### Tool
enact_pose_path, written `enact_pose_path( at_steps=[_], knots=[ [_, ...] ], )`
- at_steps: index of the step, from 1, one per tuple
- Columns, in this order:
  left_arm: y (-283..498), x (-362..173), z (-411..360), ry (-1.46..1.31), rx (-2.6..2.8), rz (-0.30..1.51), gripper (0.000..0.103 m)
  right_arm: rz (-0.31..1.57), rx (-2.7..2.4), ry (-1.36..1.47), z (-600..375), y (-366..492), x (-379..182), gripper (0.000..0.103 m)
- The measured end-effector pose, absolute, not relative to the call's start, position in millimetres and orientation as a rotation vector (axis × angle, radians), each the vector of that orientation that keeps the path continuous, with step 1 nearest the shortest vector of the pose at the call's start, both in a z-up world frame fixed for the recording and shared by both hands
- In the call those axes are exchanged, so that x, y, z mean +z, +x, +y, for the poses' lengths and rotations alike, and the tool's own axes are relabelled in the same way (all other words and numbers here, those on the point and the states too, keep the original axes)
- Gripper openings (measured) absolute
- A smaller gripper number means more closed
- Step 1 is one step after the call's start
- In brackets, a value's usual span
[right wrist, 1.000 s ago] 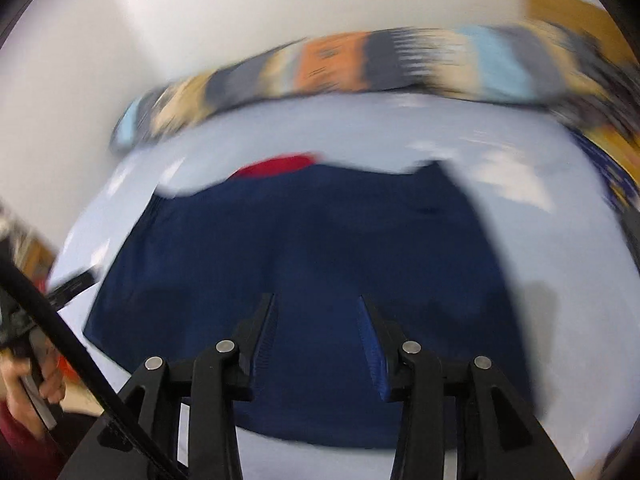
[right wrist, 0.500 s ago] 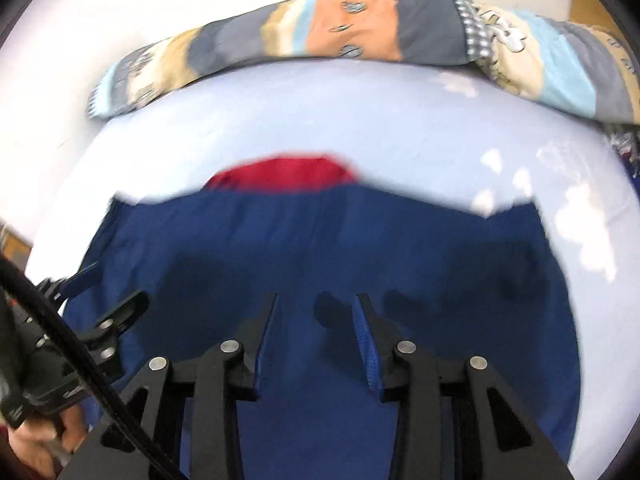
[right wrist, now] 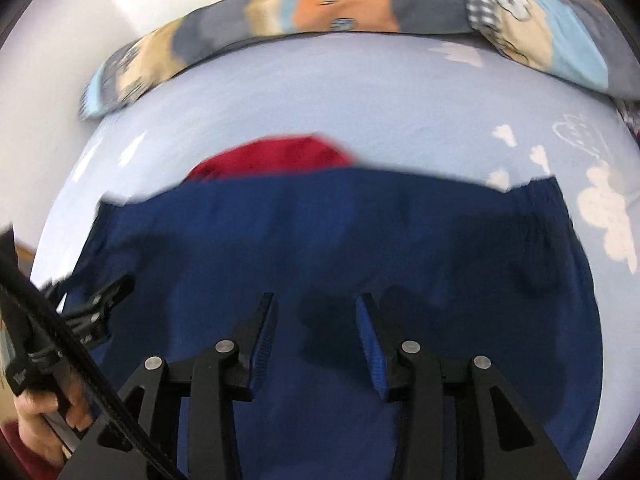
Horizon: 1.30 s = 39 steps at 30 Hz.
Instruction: Fold large clothes
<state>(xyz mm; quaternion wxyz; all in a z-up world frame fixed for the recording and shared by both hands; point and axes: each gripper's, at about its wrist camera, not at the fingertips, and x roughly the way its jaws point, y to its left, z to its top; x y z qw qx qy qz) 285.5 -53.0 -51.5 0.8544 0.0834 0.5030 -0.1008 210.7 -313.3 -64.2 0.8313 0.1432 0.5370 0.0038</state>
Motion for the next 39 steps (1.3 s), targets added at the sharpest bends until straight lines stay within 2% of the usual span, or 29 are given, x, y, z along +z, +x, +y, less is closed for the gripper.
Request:
enact_pose_path(
  at_steps=[7,9,12,18,25,39],
  knots=[
    [184.8,-56.0,-57.3,0.163,-0.272,1.103,0.095,1.220,0.112,0.258,-254.4,131.1,-71.3,0.047],
    [167.9,-76.5,-56.1,0.194,-0.232,1.127,0.095,1.246,0.090,0.244,-246.5,118.7,-84.7,0.055],
    [154.0,-87.9,-65.2,0.270,-0.202,1.033,0.097,1.218,0.082,0.145,-228.4,112.8,-95.3,0.062],
    [114.5,-68.7,-65.5,0.297,-0.170,0.904,0.095,1.142,0.133,0.143,-215.7,77.9,-61.1,0.064],
    [97.2,-74.8,-80.1,0.319,-0.198,0.865,0.095,1.157,0.091,0.183,-222.9,62.9,-84.1,0.070],
    [76.9,-35.1,-97.0,0.310,-0.269,0.690,0.095,1.053,0.108,0.248,-233.7,61.9,-53.8,0.070]
  ],
)
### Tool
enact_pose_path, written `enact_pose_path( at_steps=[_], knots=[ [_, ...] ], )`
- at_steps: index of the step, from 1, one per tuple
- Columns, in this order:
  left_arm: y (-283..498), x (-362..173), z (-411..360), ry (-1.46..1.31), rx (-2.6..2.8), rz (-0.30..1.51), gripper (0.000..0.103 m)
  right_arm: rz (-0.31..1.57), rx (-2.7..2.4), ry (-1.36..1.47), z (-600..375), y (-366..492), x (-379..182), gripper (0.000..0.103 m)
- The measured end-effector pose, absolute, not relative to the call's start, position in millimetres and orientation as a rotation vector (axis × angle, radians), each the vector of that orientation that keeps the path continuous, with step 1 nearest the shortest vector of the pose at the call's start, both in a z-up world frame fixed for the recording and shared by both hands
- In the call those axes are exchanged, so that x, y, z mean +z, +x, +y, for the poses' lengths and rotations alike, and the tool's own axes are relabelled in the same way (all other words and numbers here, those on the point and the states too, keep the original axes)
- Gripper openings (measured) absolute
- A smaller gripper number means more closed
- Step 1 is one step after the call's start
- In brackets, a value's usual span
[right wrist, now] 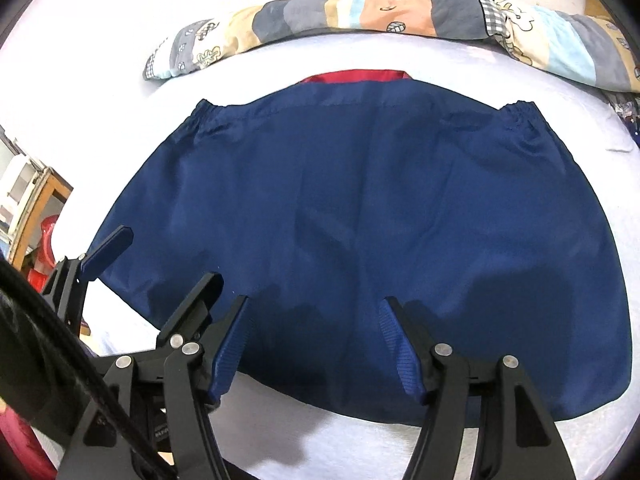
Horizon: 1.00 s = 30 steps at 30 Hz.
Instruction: Fold large clothes
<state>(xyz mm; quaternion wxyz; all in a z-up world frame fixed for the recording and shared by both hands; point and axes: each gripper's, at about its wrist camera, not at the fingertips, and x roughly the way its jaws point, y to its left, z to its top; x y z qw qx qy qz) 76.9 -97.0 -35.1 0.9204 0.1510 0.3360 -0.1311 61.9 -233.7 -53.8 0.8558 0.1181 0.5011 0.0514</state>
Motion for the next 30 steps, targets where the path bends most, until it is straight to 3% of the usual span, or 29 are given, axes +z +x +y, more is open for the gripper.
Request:
enact_pose_path(
  at_steps=[20,27,28,30],
  knots=[
    [75.0,-23.1,-95.7,0.275,-0.286,0.680,0.095,1.000,0.108,0.276,-241.7,66.7,-40.1,0.070],
    [96.8,-30.7,-87.1,0.218,-0.303,0.798,0.095,0.932,0.140,0.383,-297.5,68.7,-7.6,0.070],
    [102.1,-31.8,-84.1,0.200,-0.306,0.820,0.095,0.904,0.120,0.408,-321.7,66.5,1.9,0.071],
    [107.4,-32.2,-81.8,0.193,-0.297,0.829,0.095,0.872,0.066,0.440,-365.4,61.2,11.0,0.083]
  ],
)
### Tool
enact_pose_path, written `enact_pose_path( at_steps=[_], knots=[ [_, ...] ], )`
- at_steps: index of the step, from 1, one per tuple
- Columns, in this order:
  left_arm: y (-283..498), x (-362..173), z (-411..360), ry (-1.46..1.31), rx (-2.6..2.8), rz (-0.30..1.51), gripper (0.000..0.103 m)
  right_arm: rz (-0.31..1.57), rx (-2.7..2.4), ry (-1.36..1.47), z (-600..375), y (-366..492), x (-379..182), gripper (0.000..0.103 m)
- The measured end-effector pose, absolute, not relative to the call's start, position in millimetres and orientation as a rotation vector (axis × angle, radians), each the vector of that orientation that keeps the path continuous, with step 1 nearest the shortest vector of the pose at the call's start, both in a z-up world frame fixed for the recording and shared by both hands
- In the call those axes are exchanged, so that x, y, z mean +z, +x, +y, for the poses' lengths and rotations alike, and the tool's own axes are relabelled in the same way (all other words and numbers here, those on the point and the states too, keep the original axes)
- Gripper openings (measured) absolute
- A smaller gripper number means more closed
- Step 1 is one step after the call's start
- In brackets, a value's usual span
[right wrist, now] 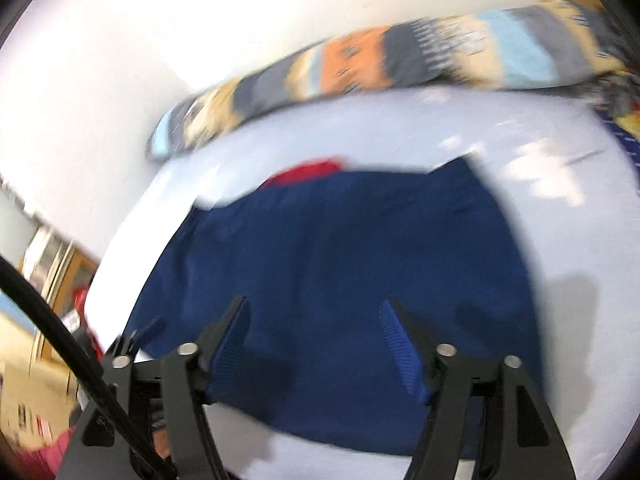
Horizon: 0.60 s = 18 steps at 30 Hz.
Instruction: Fold large clothes
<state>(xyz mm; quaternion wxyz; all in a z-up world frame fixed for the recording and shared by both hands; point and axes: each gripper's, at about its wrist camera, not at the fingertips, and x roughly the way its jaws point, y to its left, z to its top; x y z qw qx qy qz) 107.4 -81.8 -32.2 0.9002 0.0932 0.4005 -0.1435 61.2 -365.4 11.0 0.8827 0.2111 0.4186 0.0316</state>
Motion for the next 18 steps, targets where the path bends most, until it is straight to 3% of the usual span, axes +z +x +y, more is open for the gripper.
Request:
enact_pose_path(
  at_steps=[6,10,18],
  knots=[
    [120.6,-27.1,-90.9,0.177,-0.313,0.839,0.095,0.994,-0.014,0.623,-478.8,52.8,-38.5,0.085],
    [126.0,-30.6,-106.6,0.202,-0.339,0.853,0.095,0.981,0.055,0.831,-529.3,41.0,-79.8,0.085],
    [172.3,-51.8,-132.4,0.132,-0.376,1.057,0.095,1.010,0.249,0.920,-526.4,64.2,-123.6,0.084]
  ],
)
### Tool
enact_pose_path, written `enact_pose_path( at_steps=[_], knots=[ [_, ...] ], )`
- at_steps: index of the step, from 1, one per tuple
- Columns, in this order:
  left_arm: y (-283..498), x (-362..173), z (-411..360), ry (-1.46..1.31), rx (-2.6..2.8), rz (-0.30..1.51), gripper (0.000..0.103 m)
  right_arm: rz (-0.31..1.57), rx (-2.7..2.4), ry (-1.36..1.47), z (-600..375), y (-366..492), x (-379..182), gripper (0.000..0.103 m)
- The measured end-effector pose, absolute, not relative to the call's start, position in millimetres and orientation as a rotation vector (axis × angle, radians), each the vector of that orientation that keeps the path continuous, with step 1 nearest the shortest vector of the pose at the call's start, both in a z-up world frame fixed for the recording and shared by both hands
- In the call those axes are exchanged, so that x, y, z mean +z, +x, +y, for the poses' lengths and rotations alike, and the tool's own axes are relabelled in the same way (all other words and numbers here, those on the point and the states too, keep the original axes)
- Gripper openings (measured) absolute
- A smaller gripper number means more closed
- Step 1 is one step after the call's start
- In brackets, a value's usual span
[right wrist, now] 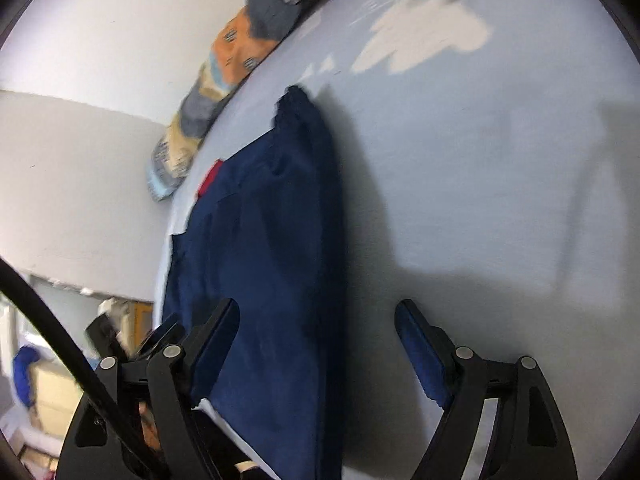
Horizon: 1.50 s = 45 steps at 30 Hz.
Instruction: Fold large clothes
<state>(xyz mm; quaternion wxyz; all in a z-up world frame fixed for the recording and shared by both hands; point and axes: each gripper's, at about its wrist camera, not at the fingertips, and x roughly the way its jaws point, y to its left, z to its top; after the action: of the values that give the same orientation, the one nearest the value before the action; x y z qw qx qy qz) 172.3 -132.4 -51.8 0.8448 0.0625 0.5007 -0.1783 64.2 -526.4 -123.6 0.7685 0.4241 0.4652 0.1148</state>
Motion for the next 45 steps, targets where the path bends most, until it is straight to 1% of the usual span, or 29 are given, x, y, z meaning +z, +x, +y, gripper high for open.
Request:
enact_pose_path(
  at_steps=[2,5,7,8,10,11,12,14,15,17,19,20,21,23,25,26,27,28,30,31,33,37,40,45],
  knots=[
    [191.5,-59.0,-130.1,0.107,-0.320,1.095,0.095,1.017,0.317,0.898,-518.6,76.6,-125.5,0.083],
    [215.9,-71.4,-121.7,0.060,-0.250,1.137,0.090,1.051,0.389,0.844,-503.4,96.5,-129.4,0.079],
    [228.4,-80.4,-119.3,0.051,-0.223,1.148,0.090,1.069,0.423,0.820,-494.6,109.4,-132.8,0.078],
    [230.6,-82.1,-119.9,0.060,-0.212,1.143,0.092,1.076,0.438,0.807,-490.7,114.5,-133.9,0.076],
    [229.9,-86.4,-127.2,0.116,-0.193,1.119,0.094,1.105,0.455,0.771,-480.9,123.8,-135.1,0.069],
    [228.8,-87.4,-129.2,0.125,-0.187,1.112,0.094,1.118,0.455,0.740,-475.8,126.6,-133.9,0.059],
    [227.8,-87.8,-129.8,0.127,-0.184,1.107,0.094,1.121,0.454,0.697,-470.8,127.7,-131.3,0.041],
    [228.8,-87.7,-128.9,0.125,-0.190,1.108,0.095,1.117,0.459,0.655,-464.8,126.6,-126.1,0.029],
    [228.5,-87.6,-128.6,0.123,-0.193,1.109,0.095,1.101,0.456,0.652,-464.3,125.9,-122.2,0.025],
    [226.8,-87.3,-126.9,0.125,-0.192,1.102,0.097,1.065,0.451,0.639,-464.2,120.2,-111.1,0.021],
    [226.8,-88.1,-125.6,0.123,-0.189,1.094,0.097,1.036,0.440,0.661,-468.4,115.8,-103.4,0.020],
    [227.0,-87.6,-125.1,0.123,-0.190,1.091,0.097,1.022,0.430,0.663,-469.6,113.8,-100.0,0.017],
    [228.0,-87.1,-124.7,0.120,-0.190,1.091,0.097,1.014,0.423,0.657,-469.1,112.2,-96.8,0.017],
    [227.6,-87.0,-124.2,0.117,-0.191,1.093,0.097,1.017,0.395,0.618,-466.3,110.0,-90.2,0.017],
    [226.5,-86.8,-123.3,0.118,-0.195,1.092,0.097,1.031,0.354,0.590,-464.7,109.3,-85.9,0.022],
    [225.7,-86.5,-122.4,0.118,-0.196,1.092,0.097,1.040,0.324,0.613,-471.9,105.3,-85.5,0.029],
    [225.6,-86.4,-122.2,0.118,-0.197,1.094,0.097,1.045,0.289,0.628,-479.6,99.3,-84.9,0.042],
    [224.8,-86.3,-121.4,0.118,-0.197,1.095,0.097,1.018,0.271,0.653,-490.5,87.7,-82.1,0.047],
    [224.6,-86.0,-120.0,0.117,-0.200,1.096,0.097,0.955,0.256,0.732,-511.5,62.1,-78.9,0.075],
    [224.5,-85.7,-119.9,0.116,-0.199,1.097,0.097,0.932,0.252,0.785,-520.1,45.9,-80.3,0.080],
    [224.4,-85.3,-120.2,0.113,-0.193,1.097,0.097,0.893,0.268,0.898,-531.5,9.3,-89.3,0.081],
    [223.5,-85.3,-119.5,0.108,-0.187,1.097,0.097,0.882,0.361,1.097,-530.1,-32.2,-119.8,0.081],
    [221.7,-85.4,-118.1,0.106,-0.186,1.092,0.097,0.896,0.380,1.123,-520.5,-33.6,-133.9,0.081],
    [220.8,-85.5,-117.2,0.107,-0.189,1.089,0.097,0.905,0.453,1.133,-504.3,-1.3,-140.1,0.081]
  ],
)
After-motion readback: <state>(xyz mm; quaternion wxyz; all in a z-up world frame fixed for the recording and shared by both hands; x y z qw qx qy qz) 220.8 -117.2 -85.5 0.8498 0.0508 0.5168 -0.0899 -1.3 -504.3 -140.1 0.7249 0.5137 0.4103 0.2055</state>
